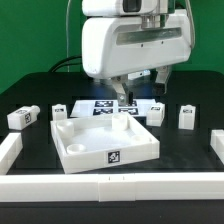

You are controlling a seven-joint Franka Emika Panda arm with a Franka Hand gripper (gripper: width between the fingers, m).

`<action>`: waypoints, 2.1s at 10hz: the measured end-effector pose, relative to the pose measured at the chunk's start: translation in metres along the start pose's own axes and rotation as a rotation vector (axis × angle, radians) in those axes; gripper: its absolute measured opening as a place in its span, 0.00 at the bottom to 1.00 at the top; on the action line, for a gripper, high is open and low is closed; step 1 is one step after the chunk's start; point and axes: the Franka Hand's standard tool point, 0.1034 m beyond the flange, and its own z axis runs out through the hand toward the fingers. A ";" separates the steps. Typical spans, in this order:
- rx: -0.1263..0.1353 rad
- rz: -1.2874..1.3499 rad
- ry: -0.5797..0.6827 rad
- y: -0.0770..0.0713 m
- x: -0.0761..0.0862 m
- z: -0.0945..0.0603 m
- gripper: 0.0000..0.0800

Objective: Assemble one leg

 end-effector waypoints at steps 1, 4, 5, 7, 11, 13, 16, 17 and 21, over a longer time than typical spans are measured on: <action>0.000 0.000 0.000 0.000 0.000 0.000 0.81; 0.001 -0.001 -0.001 0.000 0.000 0.001 0.81; 0.001 -0.001 -0.001 0.000 0.000 0.001 0.81; 0.002 -0.001 -0.002 -0.001 -0.001 0.002 0.81; -0.008 -0.119 0.007 -0.001 -0.013 0.005 0.81; 0.031 -0.424 -0.030 -0.011 -0.064 0.019 0.81; 0.048 -0.445 -0.051 -0.013 -0.066 0.023 0.81; 0.049 -0.445 -0.051 -0.013 -0.066 0.024 0.81; 0.072 -0.686 -0.032 -0.011 -0.098 0.028 0.81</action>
Offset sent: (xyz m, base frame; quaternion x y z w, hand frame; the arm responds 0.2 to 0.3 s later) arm 0.0000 0.0000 0.0000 0.0000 0.0000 0.0000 1.0000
